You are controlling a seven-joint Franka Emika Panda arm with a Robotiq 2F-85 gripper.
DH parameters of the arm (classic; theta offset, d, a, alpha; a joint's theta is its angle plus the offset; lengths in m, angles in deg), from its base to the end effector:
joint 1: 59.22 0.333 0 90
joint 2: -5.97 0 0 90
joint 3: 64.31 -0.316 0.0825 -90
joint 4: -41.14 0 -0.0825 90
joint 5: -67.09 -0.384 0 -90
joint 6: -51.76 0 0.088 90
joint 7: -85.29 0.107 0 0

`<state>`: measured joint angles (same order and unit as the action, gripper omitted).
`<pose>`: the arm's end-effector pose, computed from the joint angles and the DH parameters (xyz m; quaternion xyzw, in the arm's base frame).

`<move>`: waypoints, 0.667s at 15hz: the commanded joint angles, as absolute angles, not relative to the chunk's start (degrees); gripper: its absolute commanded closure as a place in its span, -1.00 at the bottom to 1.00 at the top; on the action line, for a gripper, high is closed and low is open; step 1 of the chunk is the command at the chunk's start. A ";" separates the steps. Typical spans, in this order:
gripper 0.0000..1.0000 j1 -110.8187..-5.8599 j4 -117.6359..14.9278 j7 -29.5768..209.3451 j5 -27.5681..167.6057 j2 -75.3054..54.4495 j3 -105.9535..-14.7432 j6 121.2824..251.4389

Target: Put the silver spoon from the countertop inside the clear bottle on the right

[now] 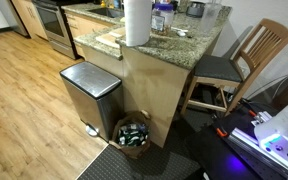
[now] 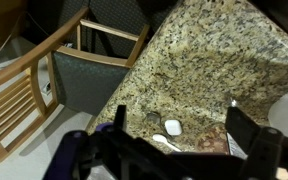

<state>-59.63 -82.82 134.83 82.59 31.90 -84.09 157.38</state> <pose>0.4106 0.1458 0.5800 0.9481 -0.2377 0.1561 0.1421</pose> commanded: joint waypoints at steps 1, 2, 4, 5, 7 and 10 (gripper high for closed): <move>-1.00 -58.47 -81.98 132.96 81.74 29.48 -81.21 156.02; -1.00 -59.19 -80.71 134.15 78.79 28.98 -78.92 155.48; -1.00 -61.55 -80.23 133.63 78.34 28.29 -74.08 158.55; -1.00 -62.42 -79.28 133.50 77.60 27.58 -71.81 159.41; -1.00 -64.36 -76.84 134.02 75.64 24.76 -67.59 161.63; -1.00 -65.44 -74.85 138.66 70.39 20.55 -65.15 164.67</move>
